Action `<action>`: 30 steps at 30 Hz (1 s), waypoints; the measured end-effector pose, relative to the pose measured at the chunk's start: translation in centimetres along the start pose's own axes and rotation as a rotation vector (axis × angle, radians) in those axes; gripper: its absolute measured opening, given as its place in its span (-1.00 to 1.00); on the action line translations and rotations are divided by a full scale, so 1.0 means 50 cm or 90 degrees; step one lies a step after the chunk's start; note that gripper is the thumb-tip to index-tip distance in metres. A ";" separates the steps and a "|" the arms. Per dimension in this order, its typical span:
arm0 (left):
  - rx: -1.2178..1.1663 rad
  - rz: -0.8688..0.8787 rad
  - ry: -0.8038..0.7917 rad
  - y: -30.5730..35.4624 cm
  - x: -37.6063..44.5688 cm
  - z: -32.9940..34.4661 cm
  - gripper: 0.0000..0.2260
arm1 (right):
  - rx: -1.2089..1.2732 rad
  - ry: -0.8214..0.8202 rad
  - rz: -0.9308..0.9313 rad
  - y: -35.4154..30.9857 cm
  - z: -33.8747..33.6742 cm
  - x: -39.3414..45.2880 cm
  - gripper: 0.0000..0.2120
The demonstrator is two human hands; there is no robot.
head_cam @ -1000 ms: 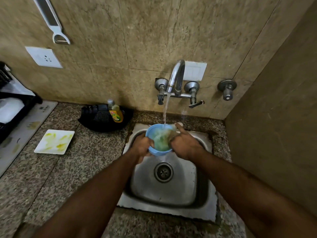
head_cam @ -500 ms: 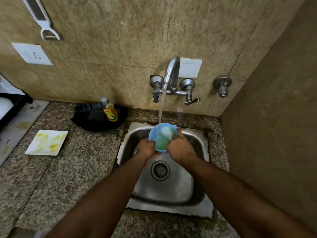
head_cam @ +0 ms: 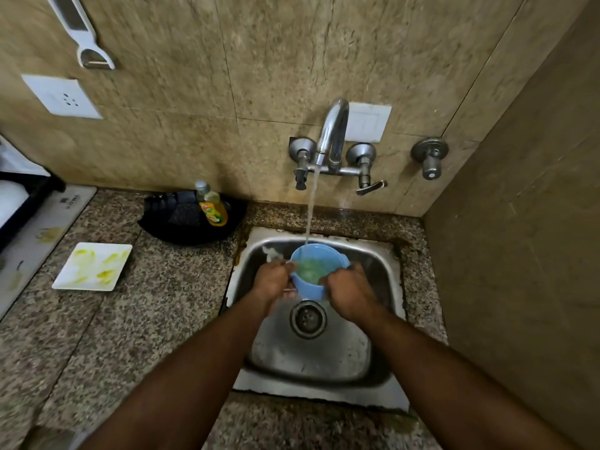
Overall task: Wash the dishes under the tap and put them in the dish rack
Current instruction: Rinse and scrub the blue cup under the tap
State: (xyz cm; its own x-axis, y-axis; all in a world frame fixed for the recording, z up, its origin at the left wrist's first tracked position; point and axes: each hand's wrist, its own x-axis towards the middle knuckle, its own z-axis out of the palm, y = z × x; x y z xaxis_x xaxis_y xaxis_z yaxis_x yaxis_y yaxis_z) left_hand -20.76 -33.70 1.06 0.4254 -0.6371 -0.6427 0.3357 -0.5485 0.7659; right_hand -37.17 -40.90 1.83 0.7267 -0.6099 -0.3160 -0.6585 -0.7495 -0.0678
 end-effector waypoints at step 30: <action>-0.128 0.061 -0.037 0.050 0.040 -0.036 -0.49 | -0.337 -0.043 -0.203 -0.011 -0.086 0.046 -0.41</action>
State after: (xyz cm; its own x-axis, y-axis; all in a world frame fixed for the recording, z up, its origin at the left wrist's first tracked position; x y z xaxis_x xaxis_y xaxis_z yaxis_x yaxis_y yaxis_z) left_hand -17.57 -35.39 1.71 0.4160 -0.7148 -0.5622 0.4593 -0.3684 0.8083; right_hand -34.28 -43.00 5.21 0.8468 -0.3299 -0.4174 -0.2115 -0.9286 0.3049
